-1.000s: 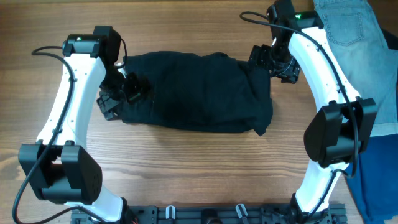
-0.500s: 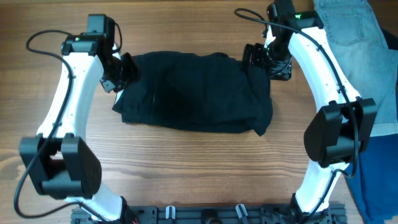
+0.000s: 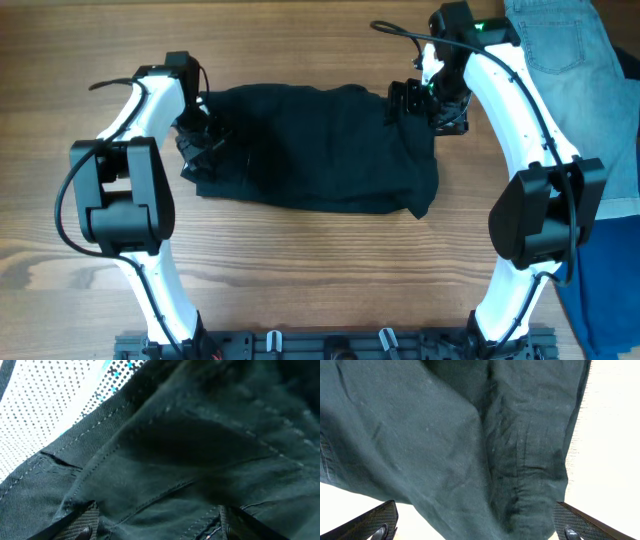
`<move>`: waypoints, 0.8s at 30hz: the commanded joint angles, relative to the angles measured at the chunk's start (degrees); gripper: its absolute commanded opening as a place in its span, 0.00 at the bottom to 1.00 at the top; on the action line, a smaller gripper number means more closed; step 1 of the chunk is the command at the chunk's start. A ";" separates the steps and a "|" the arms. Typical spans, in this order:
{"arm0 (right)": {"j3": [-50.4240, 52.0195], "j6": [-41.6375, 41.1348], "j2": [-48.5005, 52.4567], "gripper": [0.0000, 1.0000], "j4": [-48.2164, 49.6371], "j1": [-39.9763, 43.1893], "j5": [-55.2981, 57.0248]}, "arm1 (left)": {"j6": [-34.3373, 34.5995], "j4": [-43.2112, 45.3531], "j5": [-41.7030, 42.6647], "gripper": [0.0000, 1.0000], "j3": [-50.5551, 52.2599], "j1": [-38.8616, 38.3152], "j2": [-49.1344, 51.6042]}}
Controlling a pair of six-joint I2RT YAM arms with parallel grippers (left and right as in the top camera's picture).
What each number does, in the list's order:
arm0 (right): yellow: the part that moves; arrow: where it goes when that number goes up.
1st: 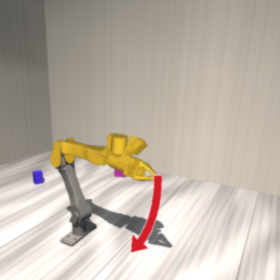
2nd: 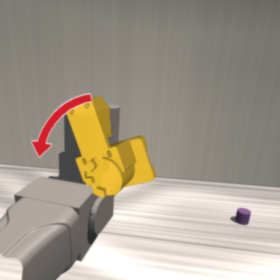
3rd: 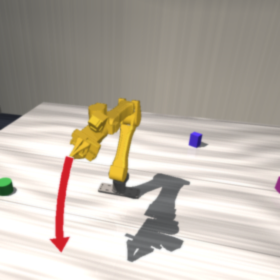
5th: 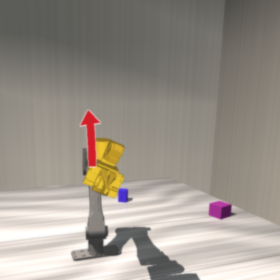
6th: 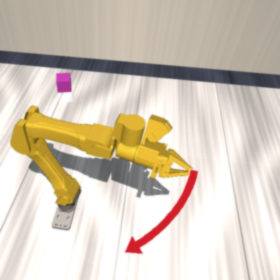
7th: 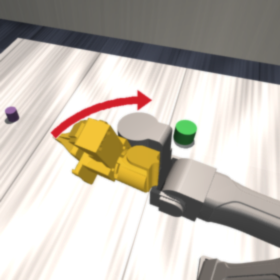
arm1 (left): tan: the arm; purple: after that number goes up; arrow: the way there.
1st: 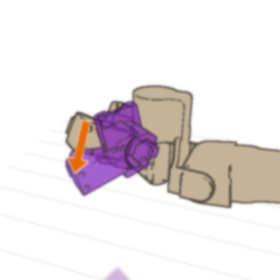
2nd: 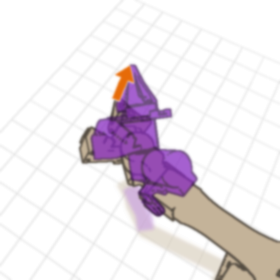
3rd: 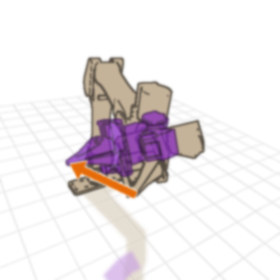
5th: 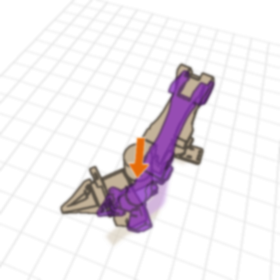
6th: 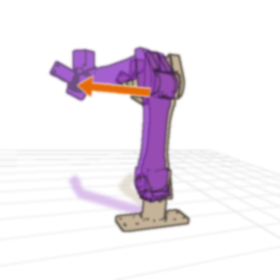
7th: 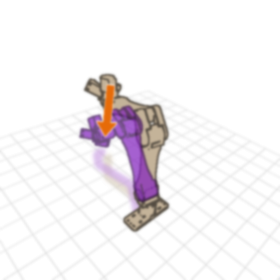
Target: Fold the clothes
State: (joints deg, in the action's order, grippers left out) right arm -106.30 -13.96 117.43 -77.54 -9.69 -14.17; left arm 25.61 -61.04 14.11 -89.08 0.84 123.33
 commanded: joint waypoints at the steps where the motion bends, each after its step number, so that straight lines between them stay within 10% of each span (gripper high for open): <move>1: 0.24 1.84 -1.07 1.00 -0.28 -0.20 -0.96 | -1.18 1.53 0.37 0.79 0.35 1.14 0.81; 3: 0.24 1.84 -1.07 1.00 -0.37 -0.20 -0.98 | -1.16 2.51 0.42 0.69 0.35 1.64 0.81; 5: 0.24 1.86 -1.07 1.00 -0.57 -0.20 -0.98 | -1.14 3.91 0.44 0.32 0.35 2.32 0.81; 6: 0.24 1.99 -1.07 1.00 -0.72 -0.20 -0.96 | -1.16 4.76 0.42 0.40 0.35 2.58 0.81; 7: 0.24 1.97 -1.07 1.00 -0.87 -0.20 -0.98 | -1.14 5.92 0.39 0.76 0.35 2.91 0.81; 8: 0.24 1.97 -1.07 1.00 -0.94 -0.20 -0.98 | -1.05 6.91 0.48 0.87 0.35 3.26 0.81; 11: 0.24 2.03 -1.07 1.00 -1.05 -0.20 -0.96 | -0.72 9.01 1.64 0.61 0.20 4.22 0.76; 14: 0.24 2.01 -1.07 0.99 -1.14 -0.20 -0.98 | -0.81 9.18 2.97 0.83 0.20 4.20 0.74; 16: 0.24 1.99 -1.07 1.00 -1.14 -0.20 -0.98 | -1.42 9.49 3.30 0.71 0.17 4.15 0.72; 24: 0.24 1.99 -1.07 1.00 -0.94 -0.20 -0.98 | -1.14 16.13 11.39 0.73 0.13 4.15 -6.93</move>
State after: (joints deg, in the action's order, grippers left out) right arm -106.30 -13.10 117.43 -78.56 -9.69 -14.17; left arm 25.36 -46.59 21.63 -89.10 4.67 122.04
